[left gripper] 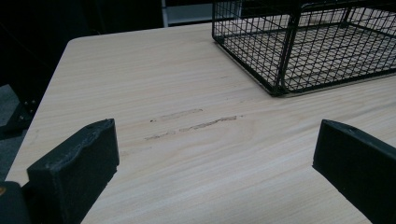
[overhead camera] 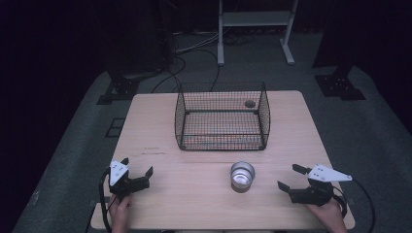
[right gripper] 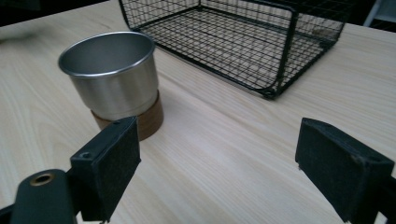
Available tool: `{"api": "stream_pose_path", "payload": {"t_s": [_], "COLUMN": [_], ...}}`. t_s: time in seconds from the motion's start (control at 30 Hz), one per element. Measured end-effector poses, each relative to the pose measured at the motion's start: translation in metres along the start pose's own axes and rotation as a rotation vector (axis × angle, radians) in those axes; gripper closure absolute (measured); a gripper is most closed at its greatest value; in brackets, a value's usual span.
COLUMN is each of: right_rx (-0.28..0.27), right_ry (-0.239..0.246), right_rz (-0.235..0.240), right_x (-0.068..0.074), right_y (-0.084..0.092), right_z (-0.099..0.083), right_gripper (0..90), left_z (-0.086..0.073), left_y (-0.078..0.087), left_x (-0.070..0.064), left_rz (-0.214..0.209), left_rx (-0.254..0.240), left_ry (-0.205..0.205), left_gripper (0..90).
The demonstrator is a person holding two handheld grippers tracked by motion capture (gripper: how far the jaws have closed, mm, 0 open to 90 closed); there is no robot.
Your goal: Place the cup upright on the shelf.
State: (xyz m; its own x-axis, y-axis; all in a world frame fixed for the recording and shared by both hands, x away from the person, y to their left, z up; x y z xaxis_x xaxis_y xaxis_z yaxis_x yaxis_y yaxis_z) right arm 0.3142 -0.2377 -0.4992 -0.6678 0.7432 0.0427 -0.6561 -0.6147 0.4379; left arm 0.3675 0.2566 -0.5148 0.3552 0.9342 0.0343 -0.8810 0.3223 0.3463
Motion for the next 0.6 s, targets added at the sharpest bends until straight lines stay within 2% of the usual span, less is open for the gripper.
{"api": "stream_pose_path", "payload": {"t_s": [0.17, 0.3, 0.6], "right_rx": [0.009, 0.007, 0.013], "right_ry": [0.022, 0.021, 0.041], "right_rz": [0.007, 0.005, 0.036], "right_x": [0.006, 0.007, 0.018], "right_y": [-0.004, -0.004, -0.007], "right_z": [0.002, 0.002, 0.004], "right_gripper": [13.1, 13.1, 12.7], "left_z": [0.000, 0.000, 0.000], "left_y": [0.000, 0.000, 0.000], "left_x": [0.000, 0.000, 0.000], "left_rz": [0.001, 0.001, 0.001], "left_rx": [0.001, 0.001, 0.000], "left_ry": [0.001, 0.000, -0.001], "left_gripper": [0.0, 0.0, 0.0]}}
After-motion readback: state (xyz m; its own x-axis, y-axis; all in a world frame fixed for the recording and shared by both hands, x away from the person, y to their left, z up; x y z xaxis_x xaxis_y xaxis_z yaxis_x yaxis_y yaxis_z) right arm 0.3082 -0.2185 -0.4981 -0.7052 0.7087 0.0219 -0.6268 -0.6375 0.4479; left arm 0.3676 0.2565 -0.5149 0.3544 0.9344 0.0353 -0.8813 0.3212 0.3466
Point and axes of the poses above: each handheld gripper's, and its own axes: y roughly backward along the jaws, z roughly out of its top, x roughly to its left, the point moved 9 cm from there along -y, roughly forward along the jaws
